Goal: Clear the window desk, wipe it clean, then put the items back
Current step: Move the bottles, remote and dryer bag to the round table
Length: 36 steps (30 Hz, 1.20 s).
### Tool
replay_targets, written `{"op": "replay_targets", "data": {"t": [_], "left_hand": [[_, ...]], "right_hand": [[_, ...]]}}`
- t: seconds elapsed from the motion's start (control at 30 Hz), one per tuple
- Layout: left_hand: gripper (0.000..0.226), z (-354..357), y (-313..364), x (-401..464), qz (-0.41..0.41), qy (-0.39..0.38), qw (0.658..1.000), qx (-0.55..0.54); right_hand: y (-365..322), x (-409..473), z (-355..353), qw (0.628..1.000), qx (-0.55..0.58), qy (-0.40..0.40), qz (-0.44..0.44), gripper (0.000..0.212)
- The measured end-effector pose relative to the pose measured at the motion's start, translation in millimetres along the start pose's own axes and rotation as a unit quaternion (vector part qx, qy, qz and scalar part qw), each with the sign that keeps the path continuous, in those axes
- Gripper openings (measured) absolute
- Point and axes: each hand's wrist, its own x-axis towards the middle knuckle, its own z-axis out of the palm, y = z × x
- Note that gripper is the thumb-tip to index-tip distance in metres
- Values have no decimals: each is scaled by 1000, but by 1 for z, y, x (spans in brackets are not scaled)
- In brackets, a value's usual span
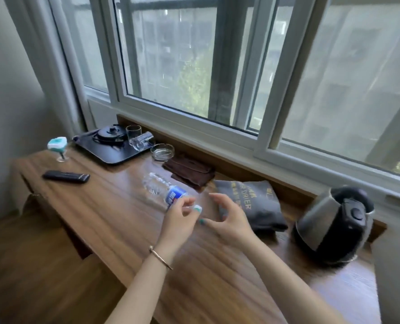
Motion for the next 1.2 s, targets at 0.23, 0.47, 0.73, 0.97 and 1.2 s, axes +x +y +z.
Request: {"op": "replay_targets", "data": {"t": [0.23, 0.47, 0.73, 0.97, 1.2], "left_hand": [[27, -55, -39, 2, -35, 59, 998, 5], [30, -71, -53, 6, -30, -12, 999, 9], [30, -76, -55, 7, -11, -31, 999, -5], [63, -87, -46, 10, 82, -27, 981, 173], [95, -70, -12, 31, 226, -104, 901, 355]], "right_hand": [[-14, 89, 80, 981, -174, -43, 71, 93], [-8, 101, 110, 982, -106, -16, 153, 80], [-14, 92, 115, 981, -72, 39, 178, 67], [-21, 58, 77, 987, -85, 21, 137, 67], [-37, 14, -13, 992, -81, 4, 96, 62]]}}
